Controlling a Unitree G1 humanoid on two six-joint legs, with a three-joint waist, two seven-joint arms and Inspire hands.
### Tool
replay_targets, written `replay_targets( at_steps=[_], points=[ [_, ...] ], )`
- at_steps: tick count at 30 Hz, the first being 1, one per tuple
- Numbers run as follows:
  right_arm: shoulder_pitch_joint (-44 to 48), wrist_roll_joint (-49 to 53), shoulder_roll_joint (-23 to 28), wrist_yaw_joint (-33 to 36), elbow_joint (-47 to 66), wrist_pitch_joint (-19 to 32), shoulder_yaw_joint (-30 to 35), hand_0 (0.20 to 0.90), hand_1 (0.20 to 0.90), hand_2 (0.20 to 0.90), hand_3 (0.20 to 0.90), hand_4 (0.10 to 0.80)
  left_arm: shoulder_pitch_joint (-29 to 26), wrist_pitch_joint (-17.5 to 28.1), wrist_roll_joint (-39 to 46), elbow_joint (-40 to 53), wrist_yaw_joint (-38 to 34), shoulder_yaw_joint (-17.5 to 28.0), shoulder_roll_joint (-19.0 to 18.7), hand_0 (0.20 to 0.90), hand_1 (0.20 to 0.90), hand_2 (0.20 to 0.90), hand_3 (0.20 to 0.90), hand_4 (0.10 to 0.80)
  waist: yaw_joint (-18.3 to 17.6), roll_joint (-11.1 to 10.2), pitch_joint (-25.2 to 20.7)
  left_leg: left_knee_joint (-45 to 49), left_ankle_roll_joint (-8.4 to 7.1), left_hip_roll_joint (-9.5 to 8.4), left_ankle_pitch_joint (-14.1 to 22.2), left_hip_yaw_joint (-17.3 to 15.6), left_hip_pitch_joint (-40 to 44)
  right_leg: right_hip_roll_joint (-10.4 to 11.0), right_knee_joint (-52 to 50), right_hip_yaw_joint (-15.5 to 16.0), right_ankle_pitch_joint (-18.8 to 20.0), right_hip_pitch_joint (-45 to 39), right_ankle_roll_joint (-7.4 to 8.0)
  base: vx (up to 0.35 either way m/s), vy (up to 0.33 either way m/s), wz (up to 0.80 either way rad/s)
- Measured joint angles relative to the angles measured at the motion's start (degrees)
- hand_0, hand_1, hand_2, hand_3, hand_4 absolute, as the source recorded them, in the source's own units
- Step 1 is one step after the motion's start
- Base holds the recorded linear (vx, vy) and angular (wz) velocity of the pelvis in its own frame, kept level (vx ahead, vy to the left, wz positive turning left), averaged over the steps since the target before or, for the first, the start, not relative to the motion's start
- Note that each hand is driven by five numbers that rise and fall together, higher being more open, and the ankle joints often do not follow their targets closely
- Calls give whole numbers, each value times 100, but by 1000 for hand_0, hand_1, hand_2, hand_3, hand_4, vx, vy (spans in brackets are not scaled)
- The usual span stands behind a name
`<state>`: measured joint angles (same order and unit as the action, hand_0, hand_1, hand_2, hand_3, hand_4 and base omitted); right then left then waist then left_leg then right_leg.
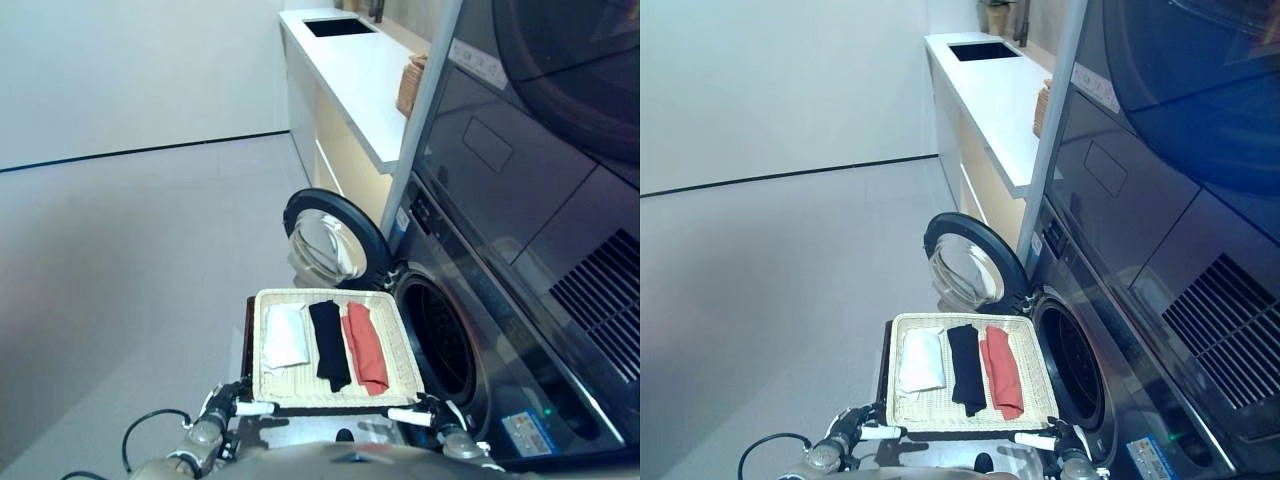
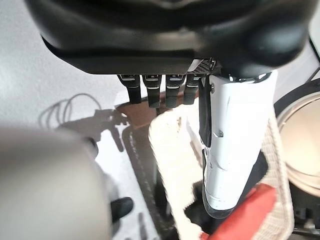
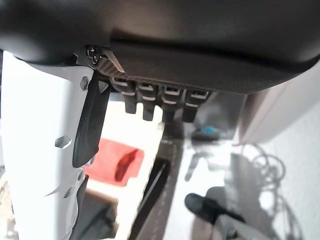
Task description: Pick up the clothes and place them into the washing machine
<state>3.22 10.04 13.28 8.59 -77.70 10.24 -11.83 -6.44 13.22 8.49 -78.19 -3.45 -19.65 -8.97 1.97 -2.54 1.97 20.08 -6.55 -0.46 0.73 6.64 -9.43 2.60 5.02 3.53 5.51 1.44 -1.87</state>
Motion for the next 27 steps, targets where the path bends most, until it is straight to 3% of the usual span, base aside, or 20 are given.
replay_targets(
  at_steps=[2, 5, 7, 8, 9, 11, 13, 15, 16, 18, 19, 23, 27],
  points=[
    [18, 30, 23, -3, -2, 14, 0, 900, 900, 900, 900, 800, 9, 4, 67, -10, -16, 99, 7, 900, 900, 900, 900, 800, 52, 3, 1, -684, 22, 49, 9, -5, 76, -4, -1, -56, -24, 87, -11, 175, 75, -29],
    [85, 179, 24, -7, -73, 26, 3, 900, 900, 900, 900, 800, 17, -19, 98, -72, -17, 80, 20, 900, 900, 900, 900, 800, 21, 50, 16, -2040, 121, 38, -126, 5, 334, -41, 7, -192, -174, 194, 177, 258, 178, -20],
    [80, 238, 32, -10, -154, 11, -1, 900, 900, 900, 900, 800, 40, -20, 98, -75, -24, 80, 39, 900, 900, 900, 900, 800, 52, 139, -39, -1999, 218, 41, -51, -78, 440, -119, 9, -314, -237, 238, 274, 182, 153, -42],
    [75, 269, 76, -20, -195, 2, -1, 900, 900, 900, 900, 800, 139, -7, 96, -47, -23, 79, 72, 900, 900, 900, 900, 800, 84, 388, -196, -2098, 540, 173, 91, -2, 513, -294, 5, -287, -287, 323, 365, 155, 150, -63],
    [106, 279, 37, -21, -200, -10, 11, 900, 900, 900, 900, 800, 193, -14, 112, -22, -29, 86, 47, 900, 900, 900, 900, 800, 141, 449, -210, -2158, 731, 223, -171, -114, 527, -319, -303, -280, -231, 411, 300, 101, 148, -64],
    [59, 267, -34, -113, -203, -18, 13, 900, 900, 900, 900, 800, 267, -8, 116, 63, -23, 100, -81, 900, 900, 900, 900, 800, 177, 310, -290, -2279, 839, 107, -344, -324, 728, -105, -713, -288, -374, 462, 361, 38, 113, -54],
    [90, 259, -21, -111, -178, -8, 7, 900, 900, 900, 900, 800, 282, -6, 90, 56, -29, 63, -127, 900, 900, 900, 900, 800, 228, 302, -334, -2217, 917, -9, -304, -409, 705, 7, -689, -352, -402, 537, 465, -28, 65, -48],
    [171, 217, -38, -106, -163, -14, 3, 900, 900, 900, 900, 800, 283, -6, 82, 58, -25, 44, -188, 900, 900, 900, 900, 800, 401, 338, -335, -2240, 961, -36, -319, -618, 698, 215, -719, 18, -400, 669, 515, 25, 13, -71],
    [229, 158, -39, -107, -95, -24, -3, 900, 900, 900, 900, 800, 280, -8, 68, 62, -34, 56, -221, 900, 900, 900, 900, 800, 521, 381, -331, -2302, 1044, -3, -308, -852, 685, 447, -889, 661, -408, 726, 463, 89, -23, -72],
    [224, 51, -38, -106, 30, -17, -126, 900, 900, 900, 900, 800, 312, -8, 46, 59, -25, 89, -324, 900, 900, 900, 900, 800, 446, 348, -340, -2315, 1021, -77, -278, -745, 624, 633, -867, 627, -335, 563, 593, -8, -41, -7],
    [282, -49, -27, -101, 32, -41, -197, 900, 900, 900, 900, 800, 264, -4, 51, 61, -30, 97, -392, 900, 900, 900, 900, 800, 520, 263, -295, -2318, 1033, -136, -351, -723, 590, 750, -727, 638, -332, 498, 907, -153, -49, 16],
    [872, -216, 243, 150, 101, -30, -395, 900, 900, 900, 900, 800, 191, 68, 233, 240, -97, 109, -366, 900, 900, 900, 900, 800, 524, 395, -12, -2165, 957, -100, -422, -583, 205, 653, -443, 730, -96, 598, 851, -232, -53, 15],
    [1854, -344, 521, 494, 218, -36, -712, 900, 900, 900, 900, 800, -157, 223, 623, 621, -318, 72, -257, 900, 900, 900, 900, 800, 561, 484, 519, -1697, 859, -60, -476, -511, -651, 597, -585, 847, 30, 1238, 761, -264, -83, 15]
  ],
)
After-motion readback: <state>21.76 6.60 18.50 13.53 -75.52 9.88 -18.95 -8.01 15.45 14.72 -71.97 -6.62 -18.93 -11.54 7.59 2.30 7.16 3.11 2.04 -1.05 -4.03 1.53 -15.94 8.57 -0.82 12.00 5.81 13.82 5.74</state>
